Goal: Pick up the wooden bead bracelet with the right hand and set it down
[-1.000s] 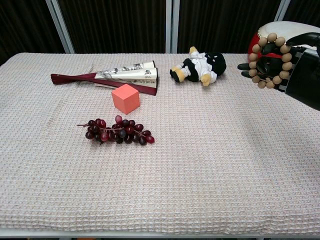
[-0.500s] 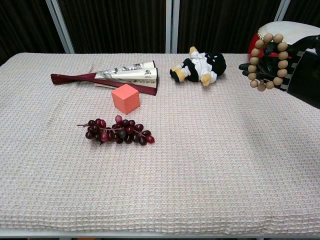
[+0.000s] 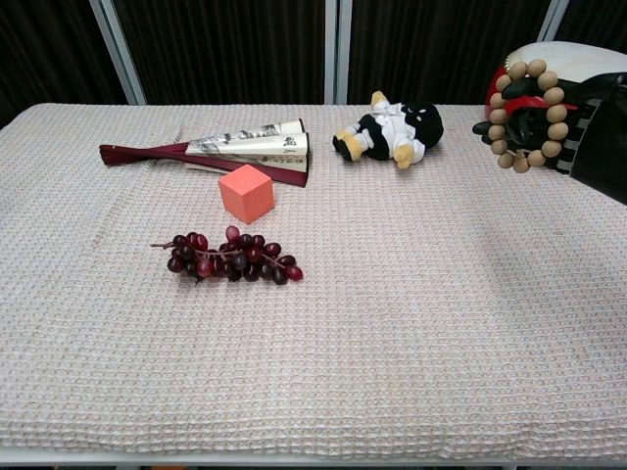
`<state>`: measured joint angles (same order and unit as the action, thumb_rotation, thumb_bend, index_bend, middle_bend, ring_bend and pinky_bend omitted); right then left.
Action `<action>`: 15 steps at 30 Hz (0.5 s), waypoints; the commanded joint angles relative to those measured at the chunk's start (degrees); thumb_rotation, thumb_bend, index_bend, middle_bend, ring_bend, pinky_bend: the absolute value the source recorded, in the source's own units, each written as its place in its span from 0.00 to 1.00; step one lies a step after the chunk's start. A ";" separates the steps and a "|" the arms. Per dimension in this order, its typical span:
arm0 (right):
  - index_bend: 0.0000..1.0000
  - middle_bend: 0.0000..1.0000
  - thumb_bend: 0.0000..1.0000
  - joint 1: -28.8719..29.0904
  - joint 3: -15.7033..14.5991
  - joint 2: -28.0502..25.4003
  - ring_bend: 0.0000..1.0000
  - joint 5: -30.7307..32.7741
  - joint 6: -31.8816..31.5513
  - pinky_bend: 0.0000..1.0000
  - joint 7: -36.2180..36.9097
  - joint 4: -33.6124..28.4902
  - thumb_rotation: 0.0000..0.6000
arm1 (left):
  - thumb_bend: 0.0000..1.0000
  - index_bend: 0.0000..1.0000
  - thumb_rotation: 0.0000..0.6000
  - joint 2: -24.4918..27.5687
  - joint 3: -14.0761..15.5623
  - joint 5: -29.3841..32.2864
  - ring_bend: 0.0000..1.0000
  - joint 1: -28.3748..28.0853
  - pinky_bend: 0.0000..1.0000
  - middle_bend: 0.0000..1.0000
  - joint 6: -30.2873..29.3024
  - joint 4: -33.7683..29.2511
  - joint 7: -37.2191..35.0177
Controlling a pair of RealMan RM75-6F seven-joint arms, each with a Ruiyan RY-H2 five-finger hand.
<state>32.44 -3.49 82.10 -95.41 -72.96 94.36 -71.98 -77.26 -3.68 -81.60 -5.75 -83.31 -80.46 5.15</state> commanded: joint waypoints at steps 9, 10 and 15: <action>0.33 0.54 0.41 -1.09 1.49 -0.62 0.17 3.77 2.30 0.00 -9.47 -0.15 0.37 | 0.00 0.14 1.00 0.04 -0.05 -0.09 0.00 -0.23 0.00 0.10 0.15 -0.14 0.09; 0.33 0.54 0.41 -1.22 1.59 -0.66 0.17 4.06 2.50 0.00 -9.97 -0.17 0.37 | 0.00 0.14 1.00 0.05 -0.05 -0.09 0.00 -0.25 0.00 0.10 0.19 -0.17 0.12; 0.33 0.54 0.41 -1.84 1.78 -0.65 0.17 5.56 4.17 0.00 -10.51 1.20 0.37 | 0.00 0.14 1.00 0.07 0.03 -0.17 0.00 -0.31 0.00 0.10 0.26 -0.28 0.16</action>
<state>30.98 -1.90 81.39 -90.70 -69.78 84.82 -71.67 -77.19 -3.65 -81.77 -6.06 -83.05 -80.74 5.31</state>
